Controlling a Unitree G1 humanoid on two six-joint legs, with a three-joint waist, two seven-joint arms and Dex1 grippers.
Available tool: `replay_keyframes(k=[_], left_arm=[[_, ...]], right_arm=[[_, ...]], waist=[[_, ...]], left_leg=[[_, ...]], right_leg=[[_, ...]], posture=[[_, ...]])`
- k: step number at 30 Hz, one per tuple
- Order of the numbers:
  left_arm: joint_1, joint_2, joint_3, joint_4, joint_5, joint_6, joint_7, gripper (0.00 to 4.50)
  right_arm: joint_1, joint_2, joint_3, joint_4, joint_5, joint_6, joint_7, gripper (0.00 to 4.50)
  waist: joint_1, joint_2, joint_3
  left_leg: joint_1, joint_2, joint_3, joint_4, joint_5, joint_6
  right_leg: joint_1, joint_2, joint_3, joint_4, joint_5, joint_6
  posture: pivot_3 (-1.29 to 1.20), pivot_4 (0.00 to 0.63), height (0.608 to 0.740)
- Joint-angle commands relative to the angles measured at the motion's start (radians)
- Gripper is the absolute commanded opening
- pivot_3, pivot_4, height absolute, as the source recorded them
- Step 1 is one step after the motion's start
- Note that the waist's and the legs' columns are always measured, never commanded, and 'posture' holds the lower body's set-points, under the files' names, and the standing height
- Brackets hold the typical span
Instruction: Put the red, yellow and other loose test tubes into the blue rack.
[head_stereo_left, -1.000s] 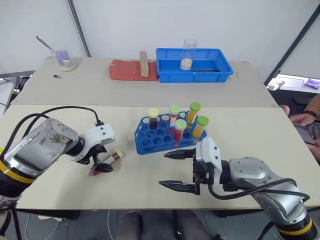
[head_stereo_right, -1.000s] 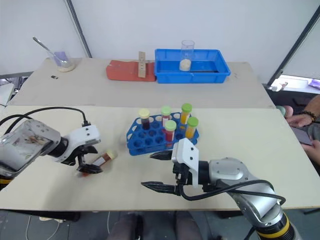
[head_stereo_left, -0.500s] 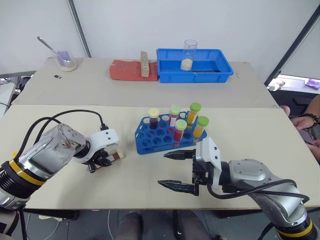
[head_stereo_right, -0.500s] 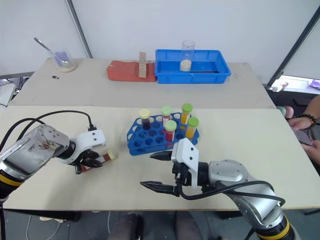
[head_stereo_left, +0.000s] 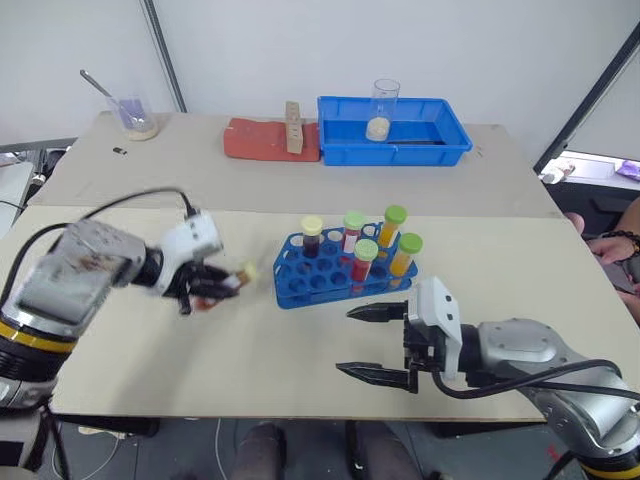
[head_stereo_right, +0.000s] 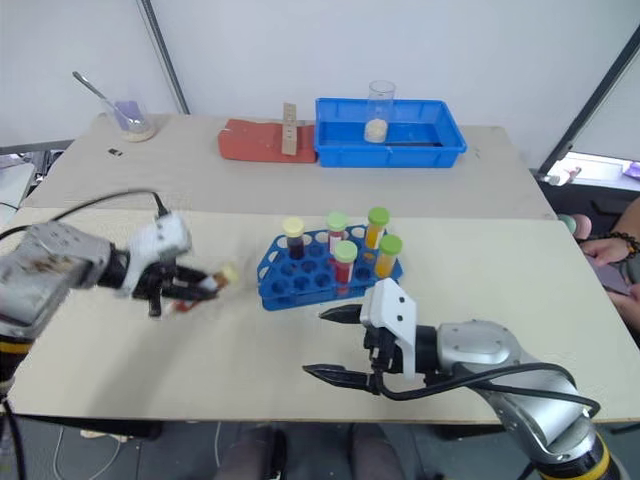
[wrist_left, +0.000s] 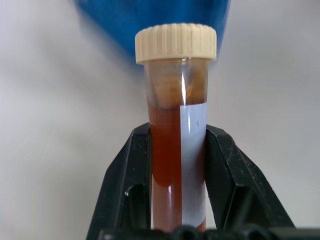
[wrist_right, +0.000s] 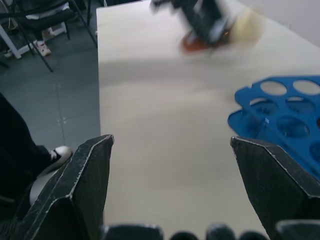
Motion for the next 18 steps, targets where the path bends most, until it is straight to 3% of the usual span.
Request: replay_keyframes(k=[1, 6, 9, 18], left_arm=[[-0.02, -0.11, 0.112, -0.042, -0.118, 0.03, 0.068, 0.98], [0.055, -0.359, 0.136, -0.106, -0.094, -0.094, 0.283, 0.98], [0.11, -0.451, 0.104, -0.113, -0.057, -0.19, 0.335, 0.98], [0.161, -0.616, 0.008, 0.03, 0.079, -0.456, 0.412, 0.98]], right_arm=[[0.032, -0.044, -0.089, -0.042, 0.017, -0.02, 0.023, 4.16], [0.059, -0.102, -0.167, -0.055, 0.042, -0.001, 0.035, 4.16], [0.067, -0.127, -0.2, -0.066, 0.067, 0.019, 0.034, 4.16], [0.108, -0.179, -0.26, -0.085, 0.085, 0.053, 0.016, 4.16]], waist=[[0.0, 0.0, 0.0], [-0.003, 0.0, 0.0], [-0.012, 0.0, 0.0], [-0.007, 0.0, 0.0]], left_leg=[[0.0, 0.0, 0.0, 0.0, 0.0, 0.0], [0.001, -0.001, -0.001, 0.001, 0.0, 0.0], [0.002, -0.001, 0.0, 0.001, 0.0, 0.0], [0.002, -0.002, -0.001, 0.002, 0.0, 0.0]], right_leg=[[0.0, 0.0, 0.001, 0.0, 0.0, 0.001], [0.001, 0.0, 0.001, 0.001, 0.005, 0.01], [0.002, 0.0, 0.002, 0.0, 0.007, 0.01], [0.004, 0.0, 0.002, -0.001, 0.008, 0.009]], posture=[[0.0, 0.15, 0.74], [0.0, 0.15, 0.74], [0.0, 0.15, 0.74], [0.0, 0.15, 0.74]])
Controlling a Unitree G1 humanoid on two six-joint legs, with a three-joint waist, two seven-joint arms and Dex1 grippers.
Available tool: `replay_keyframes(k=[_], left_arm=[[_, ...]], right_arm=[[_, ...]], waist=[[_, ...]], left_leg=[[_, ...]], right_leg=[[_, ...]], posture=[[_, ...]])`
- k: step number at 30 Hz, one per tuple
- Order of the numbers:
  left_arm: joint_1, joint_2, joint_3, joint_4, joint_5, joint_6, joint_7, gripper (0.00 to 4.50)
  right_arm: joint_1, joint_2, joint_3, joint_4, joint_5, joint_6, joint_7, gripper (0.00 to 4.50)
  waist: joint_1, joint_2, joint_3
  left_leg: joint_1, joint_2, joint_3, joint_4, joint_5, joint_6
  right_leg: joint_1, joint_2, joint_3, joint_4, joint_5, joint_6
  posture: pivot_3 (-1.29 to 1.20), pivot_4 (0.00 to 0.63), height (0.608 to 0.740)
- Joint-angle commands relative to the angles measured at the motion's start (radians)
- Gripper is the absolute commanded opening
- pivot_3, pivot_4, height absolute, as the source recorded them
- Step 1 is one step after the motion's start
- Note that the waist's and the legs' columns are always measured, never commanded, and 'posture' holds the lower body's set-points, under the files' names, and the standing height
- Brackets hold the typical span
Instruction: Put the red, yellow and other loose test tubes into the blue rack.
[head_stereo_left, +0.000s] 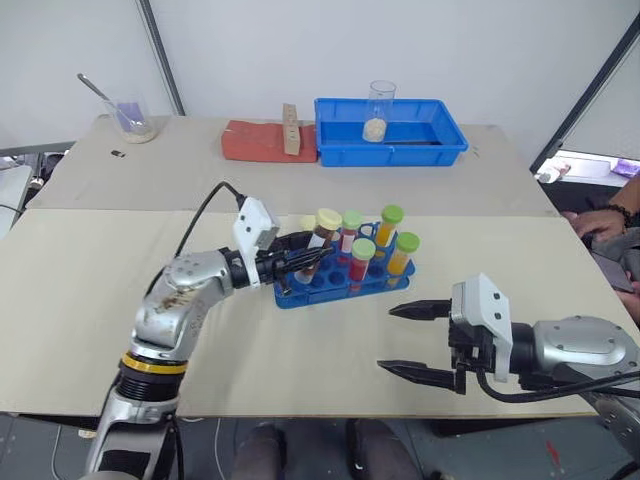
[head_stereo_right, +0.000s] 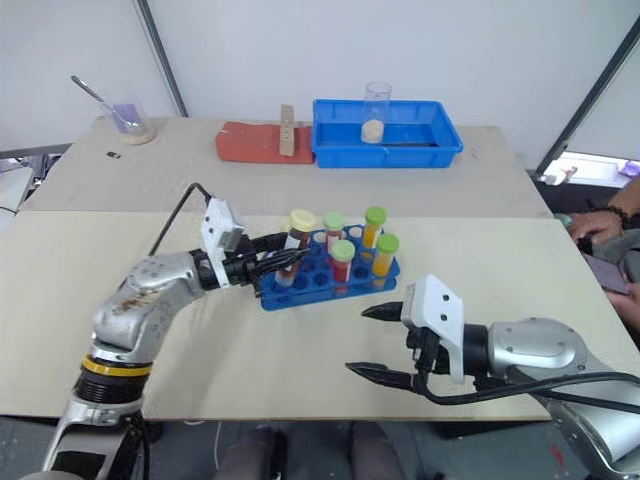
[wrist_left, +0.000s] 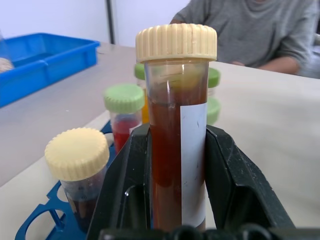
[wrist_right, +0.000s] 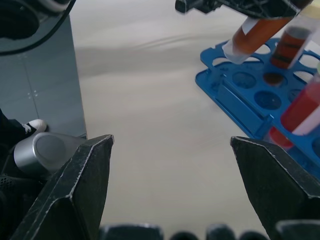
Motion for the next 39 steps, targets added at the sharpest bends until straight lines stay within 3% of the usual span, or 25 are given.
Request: replay_keyframes(k=[1, 39], left_arm=[[-0.007, -0.031, -0.016, 0.027, 0.032, -0.091, 0.018, 0.98], [0.135, -0.096, -0.035, 0.129, 0.124, -0.33, 0.134, 0.96]], right_arm=[[0.01, -0.014, -0.042, -0.04, 0.016, 0.007, -0.012, 4.16], [-0.031, 0.021, -0.021, -0.042, -0.017, 0.007, -0.129, 4.16]], waist=[[0.0, 0.0, 0.0], [-0.005, 0.0, 0.0]], left_leg=[[0.0, 0.0, 0.0, 0.0, 0.0, 0.0], [0.009, 0.001, 0.0, -0.001, 0.0, 0.0]], right_leg=[[0.0, 0.0, 0.0, 0.0, 0.0, 0.0], [0.011, 0.0, -0.001, -0.003, -0.004, -0.005]], posture=[[0.0, 0.15, 0.74], [0.0, 0.15, 0.74]])
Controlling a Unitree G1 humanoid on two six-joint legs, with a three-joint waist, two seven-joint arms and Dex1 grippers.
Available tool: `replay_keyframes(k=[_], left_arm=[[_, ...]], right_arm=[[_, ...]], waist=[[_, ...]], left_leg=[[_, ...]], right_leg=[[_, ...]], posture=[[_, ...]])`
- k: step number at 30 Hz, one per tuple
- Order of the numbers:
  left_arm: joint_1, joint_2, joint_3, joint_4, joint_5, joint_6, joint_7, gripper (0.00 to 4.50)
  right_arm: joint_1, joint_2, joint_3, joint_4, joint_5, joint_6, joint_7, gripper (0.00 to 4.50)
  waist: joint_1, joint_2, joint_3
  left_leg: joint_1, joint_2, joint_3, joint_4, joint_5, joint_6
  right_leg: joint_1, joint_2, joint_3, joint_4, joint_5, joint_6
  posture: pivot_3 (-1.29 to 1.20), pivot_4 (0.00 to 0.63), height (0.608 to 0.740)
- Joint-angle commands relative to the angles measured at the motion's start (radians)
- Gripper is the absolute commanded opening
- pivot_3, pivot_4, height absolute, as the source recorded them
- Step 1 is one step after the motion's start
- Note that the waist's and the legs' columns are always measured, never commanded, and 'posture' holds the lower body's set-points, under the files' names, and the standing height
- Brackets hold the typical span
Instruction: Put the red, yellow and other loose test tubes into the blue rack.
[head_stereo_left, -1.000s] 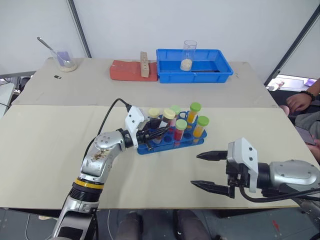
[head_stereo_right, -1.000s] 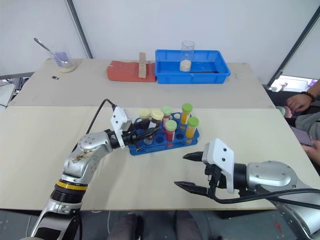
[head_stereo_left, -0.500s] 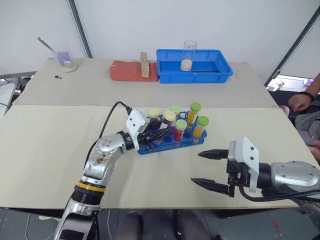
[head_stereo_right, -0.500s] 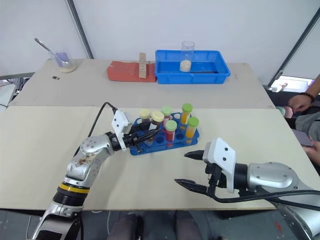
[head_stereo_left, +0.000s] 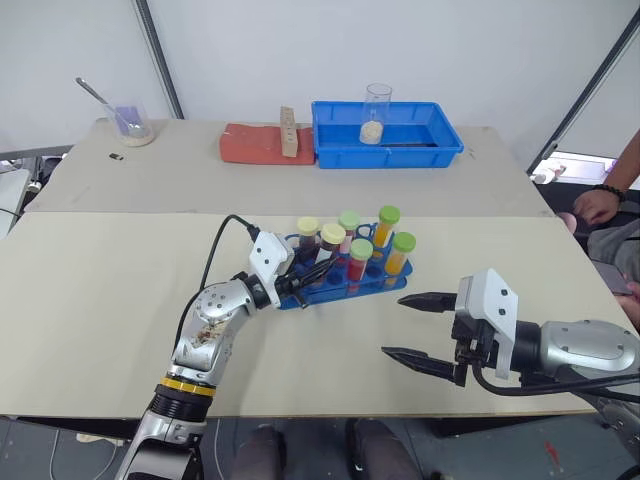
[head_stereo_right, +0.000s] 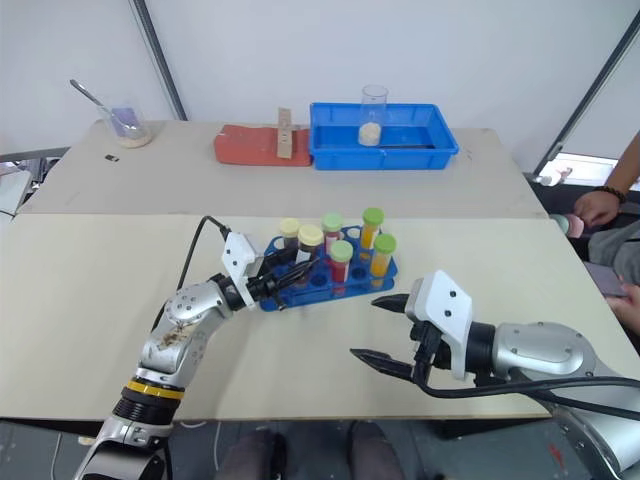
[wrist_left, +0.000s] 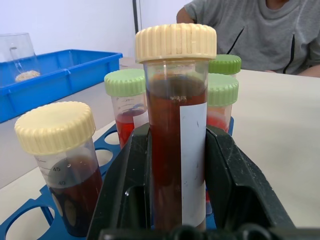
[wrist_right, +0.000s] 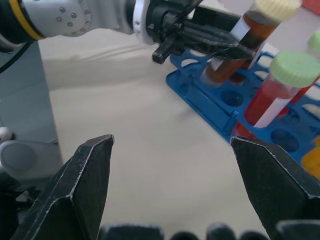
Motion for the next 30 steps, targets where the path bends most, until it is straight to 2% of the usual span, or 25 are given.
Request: replay_keyframes(k=[1, 8, 15, 16, 18, 23, 25, 30], left_arm=[[0.028, 0.011, 0.017, 0.004, 0.019, -0.006, 0.023, 0.96], [0.063, 0.03, 0.013, -0.015, 0.034, -0.024, 0.031, 0.95], [0.087, 0.082, 0.021, -0.059, 0.011, 0.006, -0.012, 4.29], [0.091, 0.094, 0.026, -0.07, 0.007, 0.013, -0.017, 4.45], [0.103, 0.132, 0.036, -0.101, -0.003, 0.028, -0.039, 4.45], [0.135, 0.309, 0.11, -0.251, -0.057, 0.174, -0.099, 4.45], [0.141, 0.388, 0.163, -0.285, -0.096, 0.256, -0.12, 4.45], [0.206, 0.584, 0.278, -0.325, -0.077, 0.294, -0.176, 4.45]], right_arm=[[-0.031, 0.009, -0.002, -0.007, 0.001, -0.004, -0.016, 4.16], [-0.072, 0.026, 0.008, 0.019, -0.008, -0.005, -0.035, 4.16], [-0.084, 0.02, 0.012, 0.038, -0.01, -0.009, -0.022, 4.16], [-0.085, 0.02, 0.013, 0.041, -0.012, -0.011, -0.02, 4.16], [-0.086, 0.02, 0.014, 0.047, -0.015, -0.016, -0.013, 4.16], [-0.087, 0.008, -0.01, 0.104, -0.038, -0.057, 0.052, 4.16], [-0.082, -0.008, -0.049, 0.146, -0.035, -0.083, 0.107, 4.16], [-0.053, -0.098, -0.15, 0.281, -0.067, -0.157, 0.275, 4.16]], waist=[[0.0, 0.0, 0.0], [-0.003, 0.0, 0.0], [0.001, 0.0, 0.0], [0.002, 0.0, 0.0], [0.002, 0.0, 0.0], [0.0, 0.0, 0.0], [0.001, 0.0, 0.0], [0.001, 0.001, 0.0]], left_leg=[[0.0, 0.0, 0.0, 0.0, 0.0, 0.0], [0.001, 0.0, 0.0, -0.001, 0.0, 0.0], [0.0, 0.001, 0.0, -0.002, 0.0, 0.0], [0.0, 0.001, 0.0, -0.002, 0.0, 0.0], [0.0, 0.001, 0.0, -0.002, 0.0, 0.0], [-0.001, 0.001, 0.0, -0.003, 0.0, 0.0], [-0.001, 0.002, 0.001, -0.003, 0.0, 0.0], [-0.001, 0.002, 0.002, -0.004, 0.0, 0.0]], right_leg=[[0.0, 0.0, 0.0, 0.0, 0.0, 0.0], [0.0, 0.0, 0.0, 0.0, -0.001, -0.001], [-0.001, 0.0, -0.001, 0.0, -0.001, -0.002], [-0.001, 0.0, -0.001, 0.0, -0.001, -0.002], [-0.001, 0.0, -0.001, -0.001, -0.001, -0.002], [-0.003, 0.0, -0.001, -0.001, -0.002, -0.003], [-0.004, -0.001, -0.002, 0.0, -0.002, -0.003], [-0.006, -0.002, -0.002, -0.001, -0.003, -0.004]], posture=[[0.0, 0.15, 0.74], [0.0, 0.15, 0.74], [0.0, 0.15, 0.74], [0.0, 0.15, 0.74], [0.0, 0.15, 0.74], [0.0, 0.15, 0.74], [0.0, 0.15, 0.74], [0.0, 0.15, 0.74]])
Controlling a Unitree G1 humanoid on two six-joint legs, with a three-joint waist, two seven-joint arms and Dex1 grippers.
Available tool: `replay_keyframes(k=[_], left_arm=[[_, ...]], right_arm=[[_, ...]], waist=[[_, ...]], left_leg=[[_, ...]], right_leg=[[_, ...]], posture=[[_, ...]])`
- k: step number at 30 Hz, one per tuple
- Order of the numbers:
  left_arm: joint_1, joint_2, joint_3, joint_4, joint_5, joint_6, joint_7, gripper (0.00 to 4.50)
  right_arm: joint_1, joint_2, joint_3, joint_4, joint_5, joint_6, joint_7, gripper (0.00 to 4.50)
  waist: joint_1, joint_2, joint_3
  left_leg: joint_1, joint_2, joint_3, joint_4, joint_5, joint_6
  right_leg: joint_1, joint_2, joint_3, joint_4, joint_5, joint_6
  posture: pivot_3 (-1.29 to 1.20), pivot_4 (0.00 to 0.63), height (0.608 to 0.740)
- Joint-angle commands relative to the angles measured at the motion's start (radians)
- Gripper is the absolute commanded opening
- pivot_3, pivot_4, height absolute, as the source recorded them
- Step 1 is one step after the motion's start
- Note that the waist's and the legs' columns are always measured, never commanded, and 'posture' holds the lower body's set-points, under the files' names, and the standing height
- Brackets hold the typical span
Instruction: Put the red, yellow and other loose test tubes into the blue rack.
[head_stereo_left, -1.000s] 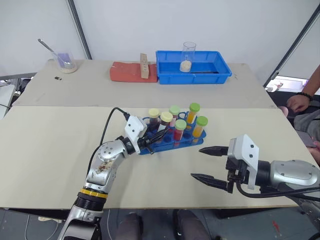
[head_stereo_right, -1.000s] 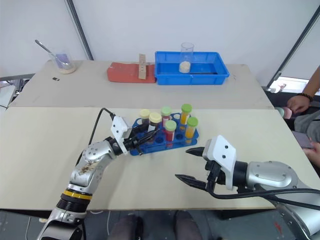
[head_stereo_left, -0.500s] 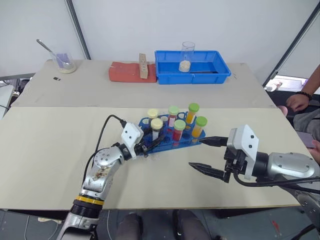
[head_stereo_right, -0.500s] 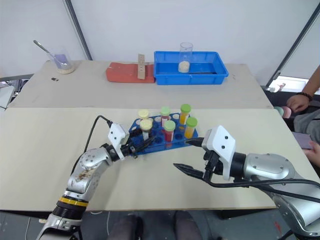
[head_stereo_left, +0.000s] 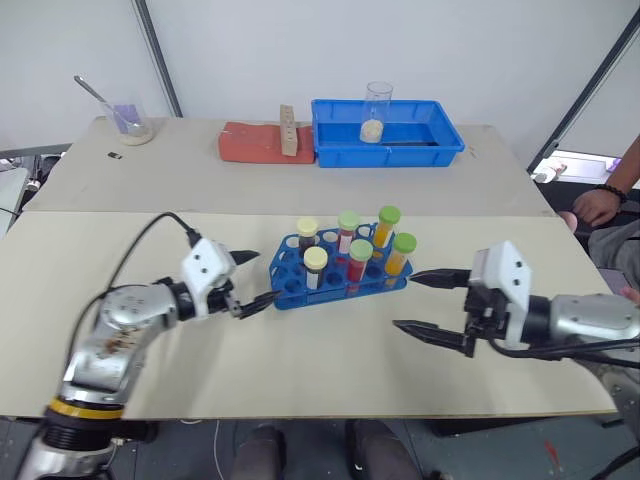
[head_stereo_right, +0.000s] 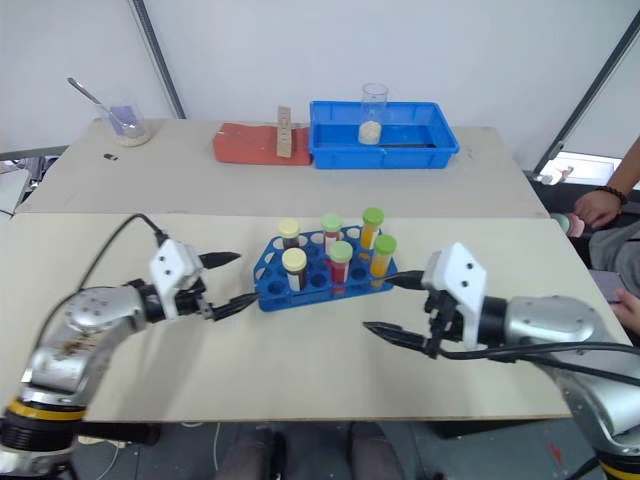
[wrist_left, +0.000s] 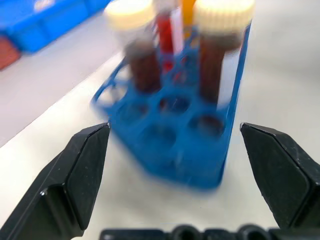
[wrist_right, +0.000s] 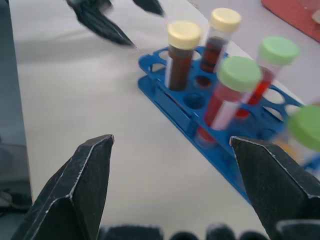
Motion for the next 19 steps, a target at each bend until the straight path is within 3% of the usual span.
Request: replay_keyframes(k=[1, 6, 19], left_arm=[[0.031, 0.08, 0.07, -0.054, 0.01, 0.024, -0.018, 4.45], [0.06, 0.084, 0.138, -0.078, -0.029, 0.017, -0.012, 4.45], [0.085, 0.033, 0.131, -0.182, -0.118, 0.072, -0.005, 4.45]], right_arm=[[0.011, -0.051, -0.089, 0.069, -0.02, -0.067, 0.103, 4.16], [-0.025, -0.089, -0.091, 0.151, -0.047, -0.109, 0.174, 4.16], [-0.129, -0.053, -0.032, 0.175, -0.037, -0.101, 0.201, 4.16]], waist=[[0.002, 0.0, 0.0], [0.004, 0.0, 0.0], [0.002, 0.0, 0.0]], left_leg=[[0.0, 0.0, 0.0, 0.0, 0.0, 0.0], [-0.004, 0.0, 0.001, -0.001, 0.0, 0.0], [-0.007, 0.0, 0.003, -0.002, 0.0, 0.0]], right_leg=[[-0.001, 0.0, 0.0, 0.0, 0.0, 0.0], [-0.006, -0.001, 0.0, 0.0, 0.0, 0.0], [-0.01, -0.001, 0.0, 0.002, 0.0, 0.0]], posture=[[0.0, 0.15, 0.74], [0.0, 0.15, 0.74], [0.0, 0.15, 0.74]])
